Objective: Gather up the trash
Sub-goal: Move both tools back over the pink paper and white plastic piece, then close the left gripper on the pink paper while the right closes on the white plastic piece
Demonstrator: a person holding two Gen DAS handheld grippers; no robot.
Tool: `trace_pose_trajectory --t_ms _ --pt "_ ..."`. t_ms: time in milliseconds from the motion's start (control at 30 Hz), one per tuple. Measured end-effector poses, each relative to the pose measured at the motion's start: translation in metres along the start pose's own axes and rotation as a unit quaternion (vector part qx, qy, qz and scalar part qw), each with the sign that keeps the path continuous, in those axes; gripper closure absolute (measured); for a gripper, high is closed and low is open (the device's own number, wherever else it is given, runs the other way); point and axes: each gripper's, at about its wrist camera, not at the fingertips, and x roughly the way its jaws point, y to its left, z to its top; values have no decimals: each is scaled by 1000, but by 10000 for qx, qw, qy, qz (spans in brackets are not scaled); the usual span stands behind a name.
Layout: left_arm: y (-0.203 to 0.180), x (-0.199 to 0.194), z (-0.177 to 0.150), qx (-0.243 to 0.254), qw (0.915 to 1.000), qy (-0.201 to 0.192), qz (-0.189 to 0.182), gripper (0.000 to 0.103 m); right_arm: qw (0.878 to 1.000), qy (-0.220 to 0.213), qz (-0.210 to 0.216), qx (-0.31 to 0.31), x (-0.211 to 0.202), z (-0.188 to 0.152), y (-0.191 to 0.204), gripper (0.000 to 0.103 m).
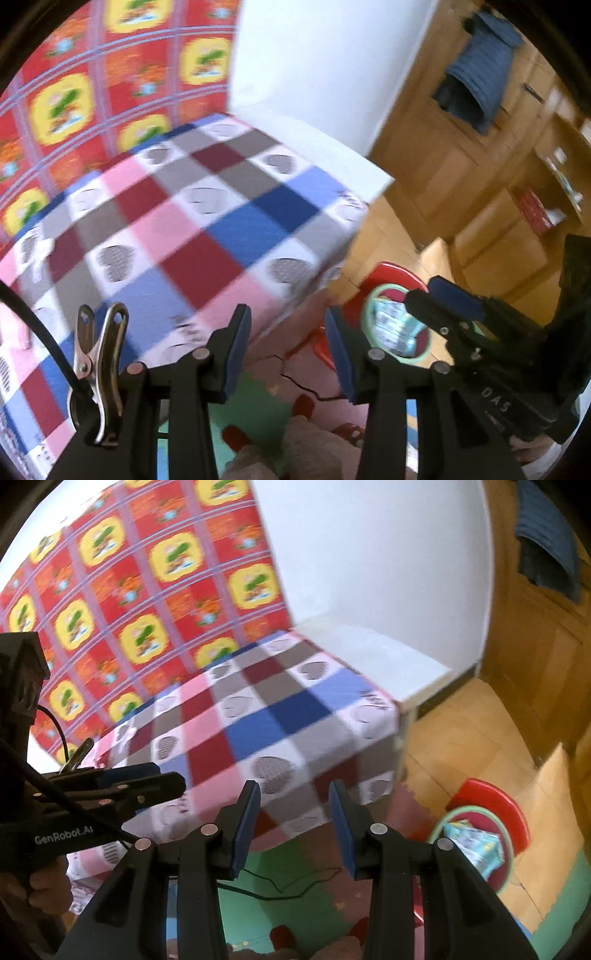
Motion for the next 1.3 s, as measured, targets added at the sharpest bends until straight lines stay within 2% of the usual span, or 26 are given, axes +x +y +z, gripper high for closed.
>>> trace_pose_trajectory --t_ms 100,200,433,667,800,933,1200,1300 --pt "28 -14 -4 -216 9995 -79 226 59 9997 29 187 -181 5 3 27 63" --pt "58 -28 -12 -397 9981 -106 465 53 9985 57 354 -418 10 4 57 63" --pt "110 -53 -29 -773 9931 -192 856 48 9940 182 751 -778 27 5 114 62" --pt "160 -76 -44 -1121 9840 -227 1366 42 9871 393 1084 -1111 50 13 161 62" --pt "192 -83 -50 -1503 9752 -234 1609 41 9836 449 1224 -1247 61 22 179 61" --pt "224 -84 -52 -1936 9681 -165 1580 36 9799 503 1369 -1365 75 30 193 61" --pt "271 -70 -47 -2563 9534 -46 1591 33 9706 719 1671 -1576 116 53 217 61" --pt "288 -61 -45 -2867 9448 -74 1584 32 9651 834 1751 -1761 133 61 226 61"
